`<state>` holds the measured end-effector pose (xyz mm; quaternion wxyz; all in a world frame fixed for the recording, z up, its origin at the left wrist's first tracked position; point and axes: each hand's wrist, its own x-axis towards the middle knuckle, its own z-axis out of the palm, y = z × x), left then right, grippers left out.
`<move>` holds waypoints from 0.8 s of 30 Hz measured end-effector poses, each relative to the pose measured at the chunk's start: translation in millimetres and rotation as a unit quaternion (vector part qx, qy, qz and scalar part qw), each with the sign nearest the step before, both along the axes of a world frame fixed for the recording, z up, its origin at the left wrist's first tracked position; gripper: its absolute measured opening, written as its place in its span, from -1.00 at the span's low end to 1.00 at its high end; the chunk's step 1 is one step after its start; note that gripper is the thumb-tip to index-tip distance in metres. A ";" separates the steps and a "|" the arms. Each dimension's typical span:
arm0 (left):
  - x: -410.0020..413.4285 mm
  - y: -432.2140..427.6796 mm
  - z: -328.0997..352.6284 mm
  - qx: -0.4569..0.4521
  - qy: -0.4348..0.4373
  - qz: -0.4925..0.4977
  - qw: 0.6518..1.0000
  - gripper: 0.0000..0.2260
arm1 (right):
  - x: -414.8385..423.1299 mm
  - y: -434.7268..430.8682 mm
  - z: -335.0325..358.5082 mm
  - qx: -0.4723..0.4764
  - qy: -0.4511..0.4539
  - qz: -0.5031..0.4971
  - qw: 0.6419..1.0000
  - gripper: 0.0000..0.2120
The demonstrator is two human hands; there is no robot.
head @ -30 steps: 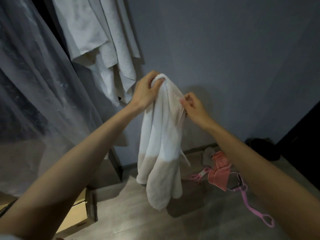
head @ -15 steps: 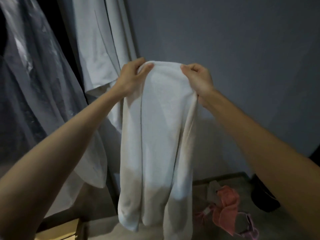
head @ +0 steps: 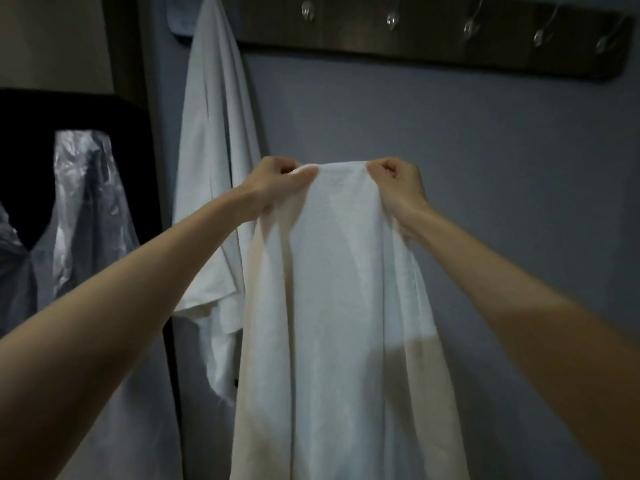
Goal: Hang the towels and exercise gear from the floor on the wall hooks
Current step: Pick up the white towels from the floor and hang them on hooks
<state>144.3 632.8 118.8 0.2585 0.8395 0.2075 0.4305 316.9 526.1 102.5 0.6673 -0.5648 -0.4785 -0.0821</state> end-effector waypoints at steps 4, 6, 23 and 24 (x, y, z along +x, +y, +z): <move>29.6 22.9 41.3 0.121 -0.082 0.024 0.989 -0.75 | 26.7 18.2 46.9 0.017 -0.082 -0.020 0.996 -0.89; 42.6 36.8 60.4 0.166 -0.094 0.041 0.981 -0.76 | 37.9 27.3 67.4 0.010 -0.139 -0.035 0.990 -0.82; 119.5 156.4 201.6 0.339 -0.039 0.044 0.939 -0.83 | 120.9 157.3 197.6 0.133 -0.091 0.080 0.984 -0.88; 122.1 161.4 208.0 0.330 -0.044 0.042 0.942 -0.82 | 124.2 165.3 205.1 0.142 -0.089 0.089 0.982 -0.88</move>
